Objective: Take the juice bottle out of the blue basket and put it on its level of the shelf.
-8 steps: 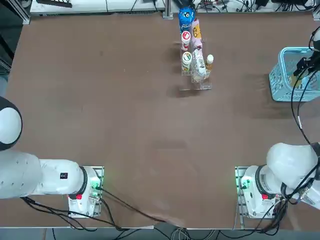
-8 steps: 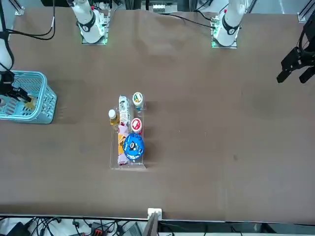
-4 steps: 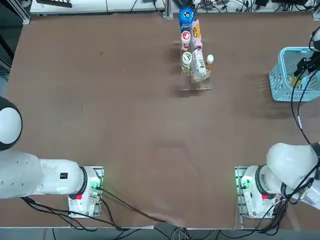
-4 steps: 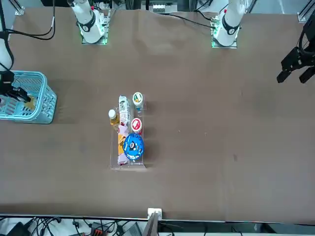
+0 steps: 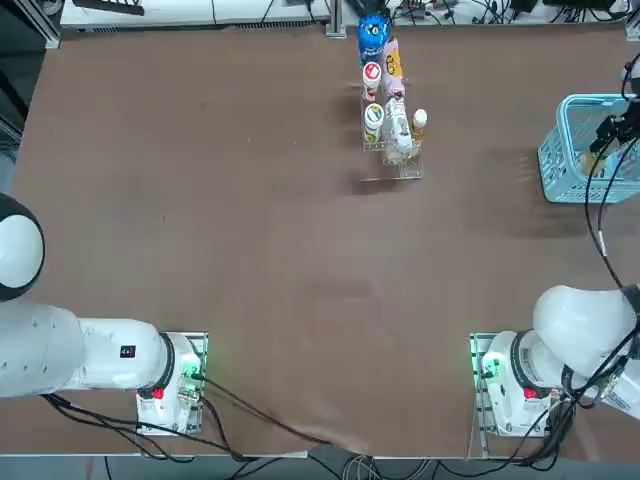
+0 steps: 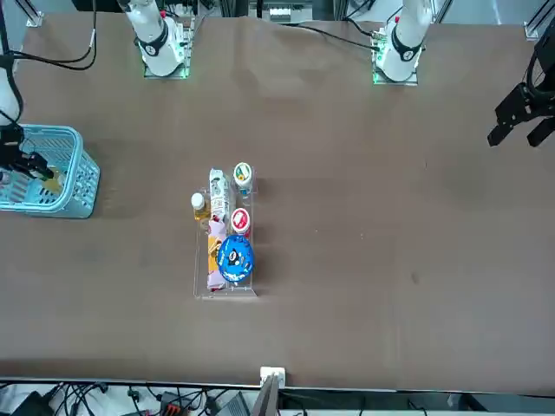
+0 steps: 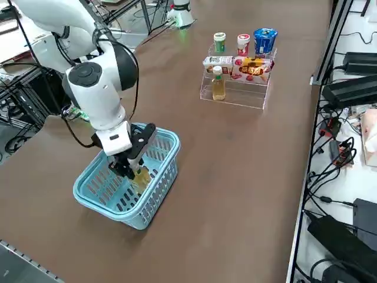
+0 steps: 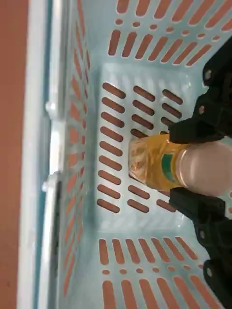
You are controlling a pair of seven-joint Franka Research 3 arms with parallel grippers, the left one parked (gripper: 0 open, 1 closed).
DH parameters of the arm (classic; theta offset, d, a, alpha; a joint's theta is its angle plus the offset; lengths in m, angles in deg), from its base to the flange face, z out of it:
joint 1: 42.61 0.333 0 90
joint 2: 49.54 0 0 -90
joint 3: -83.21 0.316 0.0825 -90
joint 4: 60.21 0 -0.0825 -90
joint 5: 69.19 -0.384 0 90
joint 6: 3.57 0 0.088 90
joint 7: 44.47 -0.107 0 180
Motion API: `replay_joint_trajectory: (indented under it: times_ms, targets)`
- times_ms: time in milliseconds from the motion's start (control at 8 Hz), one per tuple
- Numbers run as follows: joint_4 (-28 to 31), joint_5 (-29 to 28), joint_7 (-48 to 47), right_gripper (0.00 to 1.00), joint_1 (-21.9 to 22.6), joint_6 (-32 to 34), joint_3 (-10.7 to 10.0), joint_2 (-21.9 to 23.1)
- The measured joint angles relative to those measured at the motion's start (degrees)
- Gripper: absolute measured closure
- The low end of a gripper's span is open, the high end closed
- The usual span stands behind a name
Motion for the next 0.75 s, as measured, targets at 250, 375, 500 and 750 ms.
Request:
replay_joint_trajectory:
  times_ms: [250, 375, 500, 750]
  targets:
    - [-6.2, 0.0, 1.8, 0.46, 0.0, 8.1, 0.2, 0.5]
    - [-9.8, 0.0, 2.8, 0.46, 0.0, 13.1, 0.5, 1.3]
    - [-13.4, 0.0, 3.2, 0.46, 0.1, 18.2, 0.8, 2.5]
    - [-20.5, 0.0, 3.3, 0.46, 2.2, 27.1, 1.5, 4.5]
